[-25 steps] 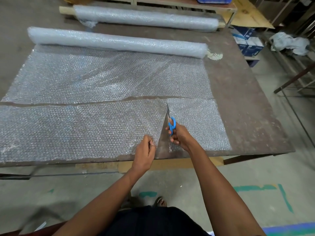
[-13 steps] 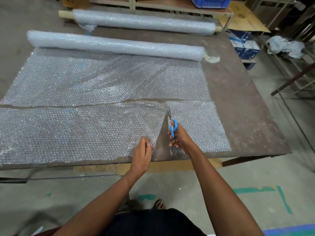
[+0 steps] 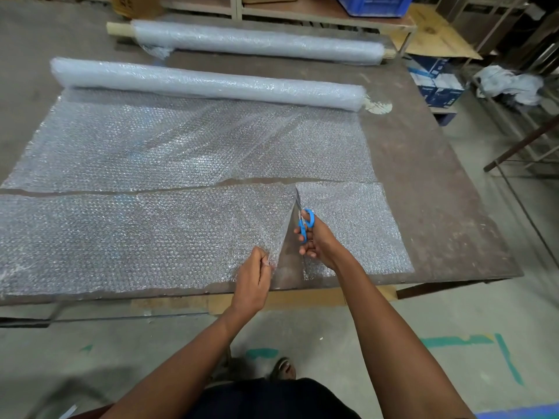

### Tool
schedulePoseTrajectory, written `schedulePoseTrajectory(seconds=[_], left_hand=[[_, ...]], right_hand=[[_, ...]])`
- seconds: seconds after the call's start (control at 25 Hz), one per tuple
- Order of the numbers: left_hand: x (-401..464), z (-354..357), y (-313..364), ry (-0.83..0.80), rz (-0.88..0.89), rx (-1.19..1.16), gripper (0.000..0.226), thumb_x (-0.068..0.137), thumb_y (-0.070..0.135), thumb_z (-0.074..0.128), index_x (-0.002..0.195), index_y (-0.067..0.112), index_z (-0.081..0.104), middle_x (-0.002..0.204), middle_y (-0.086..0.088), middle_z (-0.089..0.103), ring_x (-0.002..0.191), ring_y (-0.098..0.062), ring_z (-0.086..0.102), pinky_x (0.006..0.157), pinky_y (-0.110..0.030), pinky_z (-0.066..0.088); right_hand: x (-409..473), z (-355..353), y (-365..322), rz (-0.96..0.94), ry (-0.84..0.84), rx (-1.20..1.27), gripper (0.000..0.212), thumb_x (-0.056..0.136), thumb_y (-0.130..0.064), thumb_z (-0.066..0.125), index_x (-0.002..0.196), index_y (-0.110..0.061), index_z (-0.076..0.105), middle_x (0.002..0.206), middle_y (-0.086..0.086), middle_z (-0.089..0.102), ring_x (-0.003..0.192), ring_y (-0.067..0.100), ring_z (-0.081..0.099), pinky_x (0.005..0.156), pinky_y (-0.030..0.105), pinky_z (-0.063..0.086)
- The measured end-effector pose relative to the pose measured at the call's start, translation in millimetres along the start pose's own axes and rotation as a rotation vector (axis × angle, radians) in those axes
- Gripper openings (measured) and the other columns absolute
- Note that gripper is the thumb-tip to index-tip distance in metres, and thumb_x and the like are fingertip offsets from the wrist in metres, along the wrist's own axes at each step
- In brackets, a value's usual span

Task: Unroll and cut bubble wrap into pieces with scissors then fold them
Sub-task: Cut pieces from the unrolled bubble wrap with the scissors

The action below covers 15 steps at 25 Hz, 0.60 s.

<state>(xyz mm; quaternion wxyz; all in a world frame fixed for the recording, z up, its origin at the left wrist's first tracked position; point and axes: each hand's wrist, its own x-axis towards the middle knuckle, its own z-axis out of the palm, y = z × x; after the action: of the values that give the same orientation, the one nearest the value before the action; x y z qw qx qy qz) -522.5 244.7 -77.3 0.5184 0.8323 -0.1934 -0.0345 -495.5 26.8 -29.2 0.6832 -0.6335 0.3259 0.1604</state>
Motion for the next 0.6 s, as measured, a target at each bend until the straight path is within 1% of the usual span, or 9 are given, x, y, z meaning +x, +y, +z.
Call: schedulePoseTrajectory(seconds=[0.2,0.4,0.6], left_hand=[[0.3,-0.6,-0.2,-0.014,0.013,0.013,0.016,0.106,0.023,0.035,0.092,0.019,0.042,0.073,0.010,0.044,0.064,-0.002,0.044,0.059,-0.016,0.031],[0.2,0.0,-3.3,-0.019,-0.002,0.036,0.016,0.106,0.020,0.037,0.092,0.020,0.044,0.073,0.010,0.046,0.063,-0.005,0.044,0.058,-0.019,0.030],[0.5,0.2,-0.5,-0.010,0.006,0.036,0.016,0.107,0.019,0.037,0.092,0.020,0.043,0.073,0.013,0.045,0.064,-0.004,0.044,0.058,-0.018,0.032]], right_hand=[[12.1,-0.8,-5.2,-0.018,0.000,0.020,0.066,0.102,-0.068,0.051,0.107,-0.005,0.067,0.072,-0.001,0.064,0.049,0.016,0.060,0.036,0.021,0.029],[21.4,-2.3,-9.7,-0.043,-0.018,0.025,0.068,0.102,-0.070,0.050,0.109,-0.004,0.066,0.073,-0.001,0.064,0.050,0.016,0.061,0.037,0.021,0.030],[23.6,-2.7,-15.9,-0.067,0.038,-0.009,0.062,0.102,-0.065,0.056,0.105,-0.004,0.067,0.073,-0.001,0.064,0.049,0.016,0.058,0.038,0.022,0.030]])
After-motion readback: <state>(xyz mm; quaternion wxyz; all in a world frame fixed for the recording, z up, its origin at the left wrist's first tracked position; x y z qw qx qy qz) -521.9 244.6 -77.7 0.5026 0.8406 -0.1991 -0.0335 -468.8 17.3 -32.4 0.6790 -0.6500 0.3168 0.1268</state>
